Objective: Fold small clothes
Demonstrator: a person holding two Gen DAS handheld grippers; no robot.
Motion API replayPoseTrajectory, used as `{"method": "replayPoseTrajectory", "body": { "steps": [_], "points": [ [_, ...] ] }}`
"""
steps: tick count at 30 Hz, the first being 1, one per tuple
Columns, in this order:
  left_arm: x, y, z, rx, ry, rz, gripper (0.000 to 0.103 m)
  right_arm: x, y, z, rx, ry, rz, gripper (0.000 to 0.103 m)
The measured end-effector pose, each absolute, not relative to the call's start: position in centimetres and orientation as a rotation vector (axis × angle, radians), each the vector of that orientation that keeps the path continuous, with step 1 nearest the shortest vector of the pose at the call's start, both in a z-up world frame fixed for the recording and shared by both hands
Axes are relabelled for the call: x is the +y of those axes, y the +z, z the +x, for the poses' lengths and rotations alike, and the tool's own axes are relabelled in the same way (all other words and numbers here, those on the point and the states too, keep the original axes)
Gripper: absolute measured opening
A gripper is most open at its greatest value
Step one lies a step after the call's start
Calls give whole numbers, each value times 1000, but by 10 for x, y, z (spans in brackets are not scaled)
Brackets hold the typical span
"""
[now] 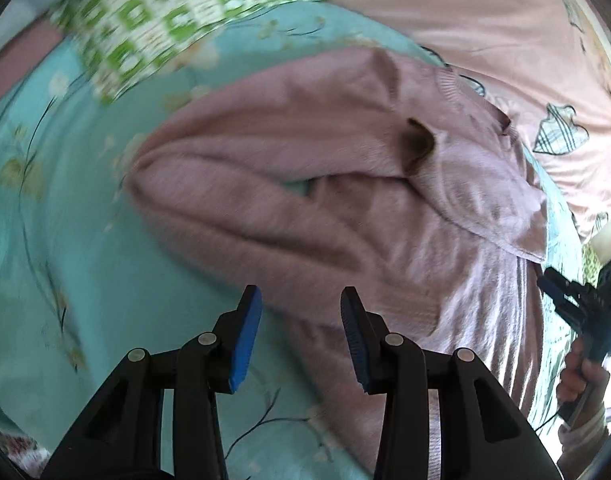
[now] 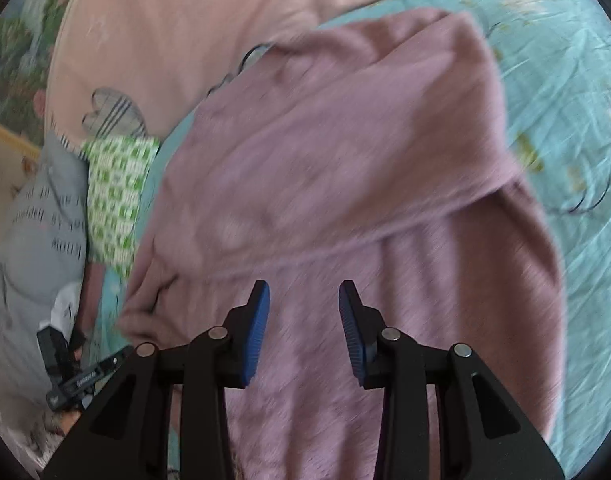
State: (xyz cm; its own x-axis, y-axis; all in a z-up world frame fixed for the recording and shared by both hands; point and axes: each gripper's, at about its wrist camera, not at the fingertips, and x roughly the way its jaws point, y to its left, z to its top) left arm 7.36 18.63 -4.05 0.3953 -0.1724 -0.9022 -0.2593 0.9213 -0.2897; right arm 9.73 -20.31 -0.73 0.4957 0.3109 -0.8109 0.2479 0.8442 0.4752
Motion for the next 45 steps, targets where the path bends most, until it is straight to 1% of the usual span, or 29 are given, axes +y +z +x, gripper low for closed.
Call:
{"method": "replayPoseTrajectory", "body": {
  "steps": [2,6,8,12,14,15,16,17,18,19,20,22,28,32,35,37,40,45],
  "points": [
    [194,-45,69,1174,67,-454,45,-192,-11,93,1087,60,581,38],
    [211,-55,65,1176,74,-562,47,-171,-15,87,1108,78,561,38],
    [217,-58,65,1177,69,-611,53,-163,-15,86,1114,86,550,38],
    [224,-62,72,1172,97,-693,61,-155,-16,80,1125,95,539,38],
    [228,-68,78,1182,117,-712,70,-152,-16,77,1128,98,533,38],
    [230,-72,81,1189,129,-721,70,-150,-16,75,1129,98,532,38],
    [232,-78,84,1201,142,-727,68,-149,-17,74,1130,98,533,38],
    [233,-83,87,1212,155,-728,56,-149,-17,73,1131,97,535,38],
    [233,-85,89,1211,163,-725,43,-149,-17,72,1132,94,537,38],
    [233,-86,89,1205,161,-716,13,-150,-17,71,1132,90,539,38],
    [232,-84,89,1198,162,-703,10,-151,-17,70,1131,85,542,38],
    [228,-70,86,1140,159,-649,7,-156,-16,68,1125,69,546,38],
    [192,0,92,994,53,-500,5,-173,-19,65,1110,28,567,38],
    [147,52,116,901,-88,-427,5,-180,-20,66,1103,13,589,38],
    [109,71,138,872,-183,-378,5,-185,-17,65,1089,10,591,38],
    [73,75,163,872,-248,-343,5,-191,-14,63,1076,2,599,38],
    [32,68,190,896,-315,-312,5,-206,-11,61,1062,-26,618,38],
    [-40,21,236,1008,-381,-247,6,-236,-8,50,1039,-81,645,38]
  ]
}}
